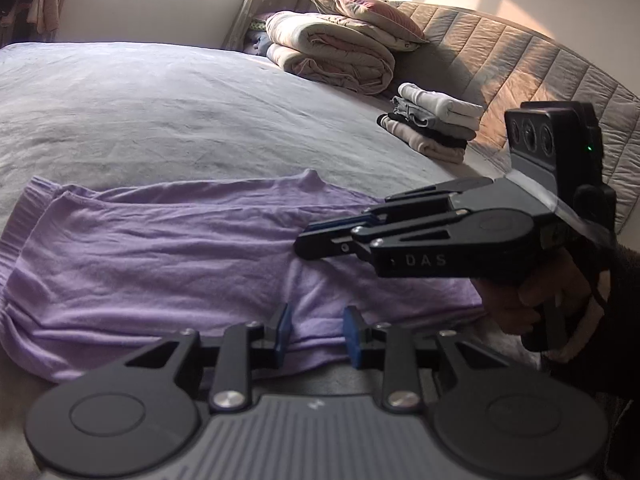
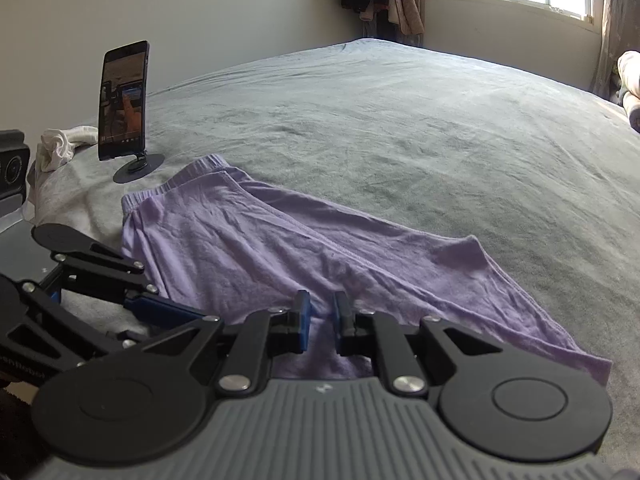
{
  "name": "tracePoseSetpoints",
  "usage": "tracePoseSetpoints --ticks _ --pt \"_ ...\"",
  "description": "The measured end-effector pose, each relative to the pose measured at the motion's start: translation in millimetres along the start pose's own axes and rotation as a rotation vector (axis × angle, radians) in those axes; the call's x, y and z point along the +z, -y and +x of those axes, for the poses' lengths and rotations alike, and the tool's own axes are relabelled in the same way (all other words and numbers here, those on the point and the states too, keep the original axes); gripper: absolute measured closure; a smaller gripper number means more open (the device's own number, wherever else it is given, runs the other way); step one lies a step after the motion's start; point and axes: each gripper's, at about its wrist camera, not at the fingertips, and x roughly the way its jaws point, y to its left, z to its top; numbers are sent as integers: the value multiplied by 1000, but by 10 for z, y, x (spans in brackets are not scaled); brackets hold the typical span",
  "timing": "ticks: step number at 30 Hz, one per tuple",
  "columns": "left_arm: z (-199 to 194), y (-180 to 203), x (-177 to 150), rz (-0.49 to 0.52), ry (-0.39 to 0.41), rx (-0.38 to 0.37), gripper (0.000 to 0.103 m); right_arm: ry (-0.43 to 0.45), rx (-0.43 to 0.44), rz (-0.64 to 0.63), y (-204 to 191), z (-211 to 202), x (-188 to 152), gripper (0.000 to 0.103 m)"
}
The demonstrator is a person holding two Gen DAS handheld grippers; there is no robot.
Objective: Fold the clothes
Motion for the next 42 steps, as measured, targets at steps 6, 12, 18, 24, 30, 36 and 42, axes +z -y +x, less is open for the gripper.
tracePoseSetpoints --ticks 6,12,18,24,30,36,42 --pt "-42 -7 -14 7 -18 -16 74 10 -41 32 201 132 79 97" --pt "-171 -46 24 -4 30 -35 71 30 0 34 139 69 178 91" --pt "-365 -259 79 -85 125 39 71 27 101 7 -126 68 228 91" --pt "-366 -403 4 -104 86 108 71 6 129 -19 -347 277 260 91" --pt "-365 -425 -62 -92 49 100 72 4 95 -19 -375 456 311 92" --pt "-372 -380 -56 -66 32 113 71 27 52 -9 -318 561 384 93" --pt "-431 -341 -19 -69 62 88 71 35 61 0 -315 379 358 83"
